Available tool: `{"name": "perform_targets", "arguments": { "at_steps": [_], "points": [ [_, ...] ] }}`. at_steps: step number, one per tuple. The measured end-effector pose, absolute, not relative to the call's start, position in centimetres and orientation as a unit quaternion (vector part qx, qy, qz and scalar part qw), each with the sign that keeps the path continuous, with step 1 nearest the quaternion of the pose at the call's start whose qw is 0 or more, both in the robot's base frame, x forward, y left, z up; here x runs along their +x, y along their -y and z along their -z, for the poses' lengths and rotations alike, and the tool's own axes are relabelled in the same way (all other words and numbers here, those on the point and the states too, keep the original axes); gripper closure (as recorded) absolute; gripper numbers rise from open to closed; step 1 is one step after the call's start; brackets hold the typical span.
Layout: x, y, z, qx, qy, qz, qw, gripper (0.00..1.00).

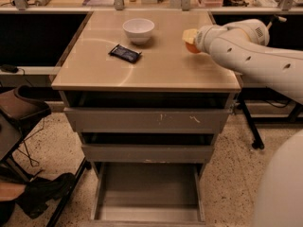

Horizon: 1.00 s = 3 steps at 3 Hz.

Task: Pick orange from bottom drawer and place on counter

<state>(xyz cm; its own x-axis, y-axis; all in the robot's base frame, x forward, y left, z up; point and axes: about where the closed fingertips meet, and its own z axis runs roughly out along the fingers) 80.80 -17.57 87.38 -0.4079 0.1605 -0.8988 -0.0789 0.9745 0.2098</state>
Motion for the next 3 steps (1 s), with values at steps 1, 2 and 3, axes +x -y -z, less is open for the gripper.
{"name": "perform_targets", "arguments": {
  "at_steps": [1,2,3],
  "points": [
    [80.75,17.46,-87.22,0.023,-0.832,-0.111,0.543,0.81],
    [80.75,17.46,-87.22,0.023,-0.832,-0.111,0.543,0.58],
    [80.75,17.45,-87.22,0.023,-0.832,-0.111,0.543,0.34]
  ]
}}
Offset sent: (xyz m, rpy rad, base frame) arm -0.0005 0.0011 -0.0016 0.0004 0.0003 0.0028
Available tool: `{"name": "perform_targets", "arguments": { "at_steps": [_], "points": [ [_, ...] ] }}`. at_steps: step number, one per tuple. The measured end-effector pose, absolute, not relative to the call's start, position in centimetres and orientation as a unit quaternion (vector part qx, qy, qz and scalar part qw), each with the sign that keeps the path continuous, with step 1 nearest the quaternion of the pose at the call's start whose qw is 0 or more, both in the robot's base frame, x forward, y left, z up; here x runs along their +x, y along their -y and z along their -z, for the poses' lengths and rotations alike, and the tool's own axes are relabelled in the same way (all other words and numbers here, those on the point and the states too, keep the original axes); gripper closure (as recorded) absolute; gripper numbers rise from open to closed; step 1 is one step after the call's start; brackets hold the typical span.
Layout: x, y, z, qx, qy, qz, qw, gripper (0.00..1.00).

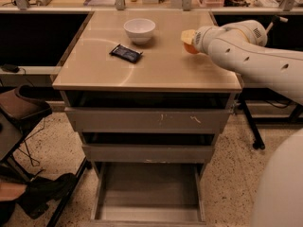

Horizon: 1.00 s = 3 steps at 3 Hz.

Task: Pick orange from bottom drawer and place on counter

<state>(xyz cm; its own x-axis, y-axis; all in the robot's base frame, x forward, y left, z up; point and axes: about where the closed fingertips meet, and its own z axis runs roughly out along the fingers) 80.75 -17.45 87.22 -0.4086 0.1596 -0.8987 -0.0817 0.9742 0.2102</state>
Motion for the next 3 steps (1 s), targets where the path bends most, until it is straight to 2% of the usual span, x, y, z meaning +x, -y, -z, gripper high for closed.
{"name": "perform_targets", "arguments": {
  "at_steps": [1,2,3],
  "points": [
    [80.75,17.45,-87.22,0.023,-0.832,-0.111,0.543,0.11],
    [80.75,17.45,-87.22,0.023,-0.832,-0.111,0.543,0.00],
    [80.75,17.45,-87.22,0.023,-0.832,-0.111,0.543,0.00]
  ]
}}
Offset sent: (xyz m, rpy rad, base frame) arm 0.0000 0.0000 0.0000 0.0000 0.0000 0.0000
